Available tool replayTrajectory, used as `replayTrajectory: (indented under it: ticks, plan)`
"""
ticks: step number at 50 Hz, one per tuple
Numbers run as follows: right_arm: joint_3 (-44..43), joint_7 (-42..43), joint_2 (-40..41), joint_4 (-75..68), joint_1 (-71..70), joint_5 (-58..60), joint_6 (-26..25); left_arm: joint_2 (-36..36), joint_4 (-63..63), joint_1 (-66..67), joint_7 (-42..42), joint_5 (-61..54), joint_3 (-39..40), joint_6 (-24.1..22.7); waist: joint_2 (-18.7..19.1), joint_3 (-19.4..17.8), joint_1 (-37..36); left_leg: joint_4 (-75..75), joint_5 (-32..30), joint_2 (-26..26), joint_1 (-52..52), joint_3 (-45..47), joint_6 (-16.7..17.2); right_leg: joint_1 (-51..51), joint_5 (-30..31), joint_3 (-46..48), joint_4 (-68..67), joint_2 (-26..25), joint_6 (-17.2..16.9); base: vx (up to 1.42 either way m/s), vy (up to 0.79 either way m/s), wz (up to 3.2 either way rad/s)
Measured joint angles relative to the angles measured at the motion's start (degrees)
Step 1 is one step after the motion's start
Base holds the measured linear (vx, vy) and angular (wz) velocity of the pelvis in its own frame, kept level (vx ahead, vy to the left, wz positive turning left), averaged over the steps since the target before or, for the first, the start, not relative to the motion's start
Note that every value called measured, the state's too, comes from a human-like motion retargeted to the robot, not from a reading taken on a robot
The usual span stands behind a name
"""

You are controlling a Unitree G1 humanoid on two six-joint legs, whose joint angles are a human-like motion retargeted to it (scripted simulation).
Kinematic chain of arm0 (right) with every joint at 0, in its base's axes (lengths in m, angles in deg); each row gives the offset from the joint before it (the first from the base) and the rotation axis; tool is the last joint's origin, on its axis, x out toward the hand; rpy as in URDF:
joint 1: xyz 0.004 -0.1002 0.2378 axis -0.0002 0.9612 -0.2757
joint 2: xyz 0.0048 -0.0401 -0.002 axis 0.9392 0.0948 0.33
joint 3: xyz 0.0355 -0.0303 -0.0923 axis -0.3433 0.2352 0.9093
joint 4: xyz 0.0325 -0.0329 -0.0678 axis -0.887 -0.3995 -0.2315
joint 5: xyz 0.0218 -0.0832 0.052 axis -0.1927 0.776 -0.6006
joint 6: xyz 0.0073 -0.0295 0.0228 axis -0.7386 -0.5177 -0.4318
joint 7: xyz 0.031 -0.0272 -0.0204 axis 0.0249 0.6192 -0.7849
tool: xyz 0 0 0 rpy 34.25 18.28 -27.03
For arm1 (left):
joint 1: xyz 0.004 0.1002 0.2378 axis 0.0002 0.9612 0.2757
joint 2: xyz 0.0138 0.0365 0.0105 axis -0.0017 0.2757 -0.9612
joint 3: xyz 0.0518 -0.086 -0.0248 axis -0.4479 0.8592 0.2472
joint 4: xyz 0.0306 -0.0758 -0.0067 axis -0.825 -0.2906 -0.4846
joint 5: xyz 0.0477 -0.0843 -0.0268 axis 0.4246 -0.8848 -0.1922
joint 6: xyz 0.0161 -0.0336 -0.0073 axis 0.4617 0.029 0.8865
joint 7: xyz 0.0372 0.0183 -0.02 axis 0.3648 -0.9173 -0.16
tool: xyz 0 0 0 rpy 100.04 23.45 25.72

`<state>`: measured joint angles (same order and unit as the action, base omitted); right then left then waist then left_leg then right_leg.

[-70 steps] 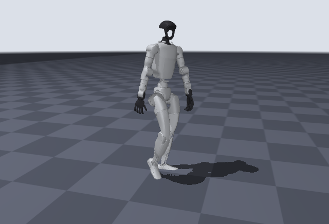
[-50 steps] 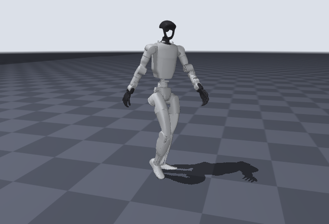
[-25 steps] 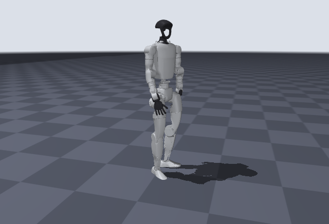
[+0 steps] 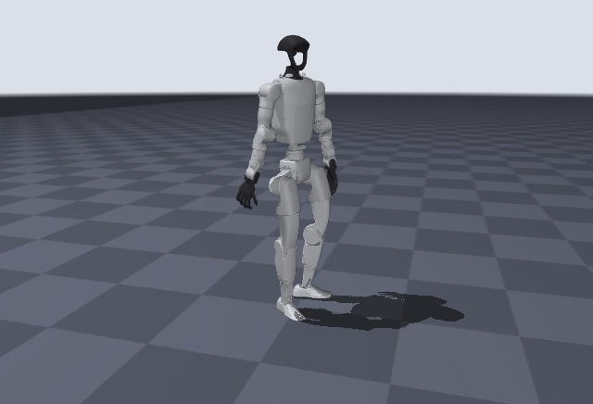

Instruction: In place motions

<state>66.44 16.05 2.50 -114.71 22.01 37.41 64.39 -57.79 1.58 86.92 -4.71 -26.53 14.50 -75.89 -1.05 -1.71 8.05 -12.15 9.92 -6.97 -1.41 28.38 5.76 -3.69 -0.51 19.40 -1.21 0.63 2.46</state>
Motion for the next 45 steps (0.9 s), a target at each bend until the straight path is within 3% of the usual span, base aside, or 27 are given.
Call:
replayTrajectory:
  ticks: [2, 5, 9, 16, 20, 25, 30, 33, 35, 40, 42, 43, 45]
  plan:
    - [2.12, -0.33, 0.97, 0.0, -2.76, -2.87, -1.02, -0.32, -1.14, 1.05, 4.42, 0.07, 0.31, 1.46, -0.31, -0.43, -0.79, -5.4, -3.09, -1.3, 1.82, -0.03, 0.08, -0.31, -0.07, -0.2, -0.25, 0.57, 0.29, -0.12, 0.01, -0.04]
    - [4.53, -1.43, 3.2, 0.0, -9.08, -5.39, -1.11, -0.6, -4.15, 3.18, 6.7, -0.24, 1.53, 3.09, -0.79, -1.18, -0.89, -19.48, -12.53, -4.93, 8.51, -3.99, 1.23, -0.6, -0.45, 1.17, -0.49, 1.7, 0.56, -0.2, -0.01, 0.4]
    - [5.4, -6.44, 5.95, 2.29, -17.6, -4.66, 0.53, -1.09, -8.87, 6.57, 4.0, 0.0, 3.46, 4.41, -1.34, -3.65, -5.83, -42.56, -20.78, -8.4, 22.72, -11.18, -5.06, -1.81, -0.18, 0.87, -0.42, 1.82, 1.38, -0.16, -0.07, -0.06]
    - [1.88, -11.21, 9.12, 11.14, -32.22, -1.86, 3.32, -0.03, -12.7, 16.61, -6.07, 0.52, 5.75, 7.32, -0.17, -7.34, -20.07, -74.48, -9.07, -21.07, 43.86, -7.52, -9.3, -2.84, 0.2, -3.5, -0.78, -1.74, 5.48, -0.06, -0.02, -0.7]
    - [3.27, -13.67, 9.63, 16.42, -36.92, -3.93, 4.69, 1.15, -12.7, 21.24, -8.34, 5.1, 4.81, 8.74, -1.12, -8.88, -26.7, -83.69, -6.1, -23.07, 52.52, -5.47, -10.1, -2.63, 0.01, -7.61, -2.04, -1.57, 7.74, 0.01, 0.03, -0.97]
    - [3.1, -14.49, 10.41, 20.15, -39.96, -2.75, 6.98, 2.28, -12.7, 22.75, -8.39, 9.24, 3.99, 7.07, -2.74, -10.62, -31.11, -86.37, -3.74, -23.5, 54.24, -2.42, -10.22, -2.5, -0.34, -9.28, -3.54, -0.15, 8.97, 0.01, 0.0, -0.34]
    - [3.62, -13.41, 10.99, 18.59, -39.62, -1.54, 7.42, 2.52, -12.7, 20.12, -10.09, 9.03, 4.26, 5.8, -1.66, -8.46, -28.45, -82.18, -5.19, -23.21, 49.52, -5.3, -9.63, -2.7, -0.6, -7.74, -2.69, -1.68, 8.42, 0.04, 0.04, 0.53]
    - [3.46, -13.29, 11.6, 15.64, -36.2, 0.25, 7.05, 2.05, -12.7, 17.71, -8.46, 5.84, 5.49, 4.19, -1.36, -4.24, -24.25, -72.64, -7.43, -20.24, 41.86, -6.72, -7.04, -1.94, -0.62, -4.59, -1.21, -2.13, 7.19, 0.1, 0.1, 1.04]
    - [3.75, -13.17, 11.79, 13.36, -34.05, 1.6, 6.54, 1.86, -12.7, 16.77, -7.34, 3.42, 6.4, 3.17, -1.81, -2.35, -21.86, -65.41, -8.94, -16.71, 36.5, -6.91, -5.68, -1.58, -0.75, -3.14, -0.85, -1.44, 6.41, 0.15, 0.1, 0.75]
    - [6.41, -11.95, 11.08, 3.62, -26.29, 7.05, 3.01, 1.26, -10.98, 14.9, -4.16, -4.91, 9.56, -1.13, -3.95, 0.76, -16.24, -28.94, -14.48, -2.71, 13.44, -5.77, -2.27, -2.01, -1.77, -1.93, -1.09, 1.56, 4.02, 0.18, 0.09, 0.3]
    - [7.42, -10.64, 10.57, 0.73, -22.53, 8.61, 1.32, 0.77, -10.83, 14.49, -3.43, -6.69, 10.14, -1.7, -2.65, 2.57, -14.5, -12.58, -11.7, 0.71, 5.73, -5.04, 0.73, -1.77, -2.29, -2.15, -1.15, -0.46, 3.75, 0.23, 0.05, 0.14]
    - [7.87, -10.03, 10.06, 0.18, -20.31, 9.25, 0.27, 0.57, -10.89, 14.16, -3.42, -7.29, 10.14, -1.79, -1.81, 3.47, -13.16, -5.92, -6.65, 1.86, 2.03, -2.44, 0.32, -1.62, -2.61, -1.81, -1.19, -1.57, 3.56, 0.23, 0.06, 0.51]
    - [8.56, -8.83, 8.69, 0.0, -15.16, 10.33, -1.62, 0.72, -11.13, 13.61, -3.97, -7.73, 9.97, -1.53, -0.25, 5.05, -9.82, 3.84, -2.22, 2.98, -2.11, 0.46, -1.94, -1.94, -3.18, -0.34, -0.89, -2.64, 2.7, 0.25, 0.13, 0.94]
